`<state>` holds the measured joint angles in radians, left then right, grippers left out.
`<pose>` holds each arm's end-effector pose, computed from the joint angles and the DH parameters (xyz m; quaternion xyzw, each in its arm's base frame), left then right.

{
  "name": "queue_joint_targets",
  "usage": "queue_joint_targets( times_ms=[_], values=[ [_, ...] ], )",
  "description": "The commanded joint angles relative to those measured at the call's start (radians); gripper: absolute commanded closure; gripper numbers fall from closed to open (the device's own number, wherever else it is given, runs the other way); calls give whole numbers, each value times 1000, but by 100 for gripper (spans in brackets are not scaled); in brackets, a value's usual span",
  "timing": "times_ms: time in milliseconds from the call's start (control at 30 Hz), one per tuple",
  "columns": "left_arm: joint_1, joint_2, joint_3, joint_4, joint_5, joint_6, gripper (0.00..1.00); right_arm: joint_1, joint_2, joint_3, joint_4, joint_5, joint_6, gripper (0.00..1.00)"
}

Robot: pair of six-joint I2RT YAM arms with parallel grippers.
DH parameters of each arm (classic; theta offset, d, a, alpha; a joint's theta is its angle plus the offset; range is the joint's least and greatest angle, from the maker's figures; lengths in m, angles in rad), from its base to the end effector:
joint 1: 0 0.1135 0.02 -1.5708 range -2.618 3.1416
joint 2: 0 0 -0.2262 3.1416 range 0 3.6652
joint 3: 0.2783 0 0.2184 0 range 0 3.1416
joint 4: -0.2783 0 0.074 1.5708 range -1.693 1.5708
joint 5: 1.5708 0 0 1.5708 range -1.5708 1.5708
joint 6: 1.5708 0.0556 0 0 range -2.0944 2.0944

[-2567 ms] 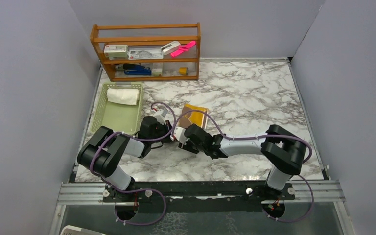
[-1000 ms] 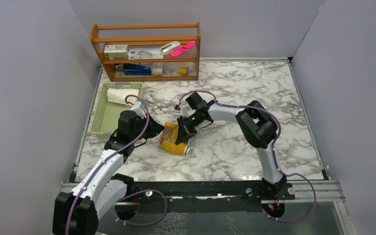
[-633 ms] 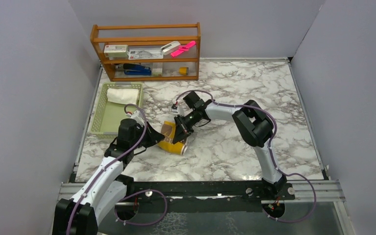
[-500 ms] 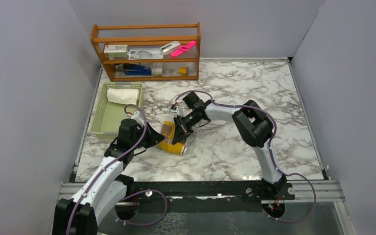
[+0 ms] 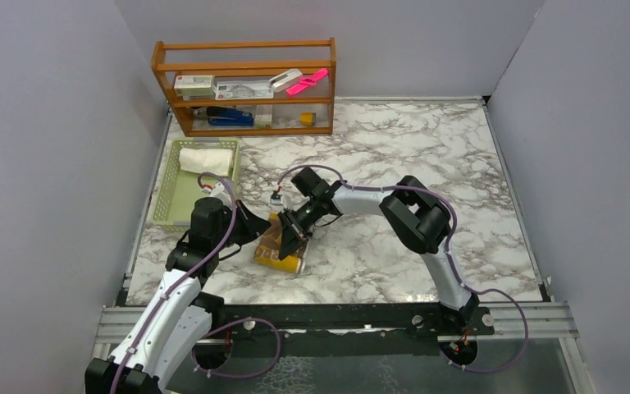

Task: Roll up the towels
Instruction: Roll the towel at the center of the board.

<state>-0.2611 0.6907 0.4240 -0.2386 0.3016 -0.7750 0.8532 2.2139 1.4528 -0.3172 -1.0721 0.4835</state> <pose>0.1650 -0.0612 0.1986 -0.1426 0.8431 -0.3611 0.3722 0.2240 0.3309 0.1045 0.2756 -0.7967 -0.5186 0.1425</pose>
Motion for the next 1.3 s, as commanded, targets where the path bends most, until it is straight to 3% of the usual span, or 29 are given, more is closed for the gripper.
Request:
queue_joint_targets(
  times_ms=[0,467,1033,1267],
  values=[
    [6,-26,-48,-20,13,-48,99,-8,57,-23,90,-62,66,99],
    [7,-91,-179,-4,121,-191,100,-21,211,-6,120,-19,147,99],
    [3,79,-162,52,116,-155,100,-80,267,4,178,120,222,99],
    [4,233,-105,217,73,-126,100,-200,242,-34,150,196,165,99]
  ],
)
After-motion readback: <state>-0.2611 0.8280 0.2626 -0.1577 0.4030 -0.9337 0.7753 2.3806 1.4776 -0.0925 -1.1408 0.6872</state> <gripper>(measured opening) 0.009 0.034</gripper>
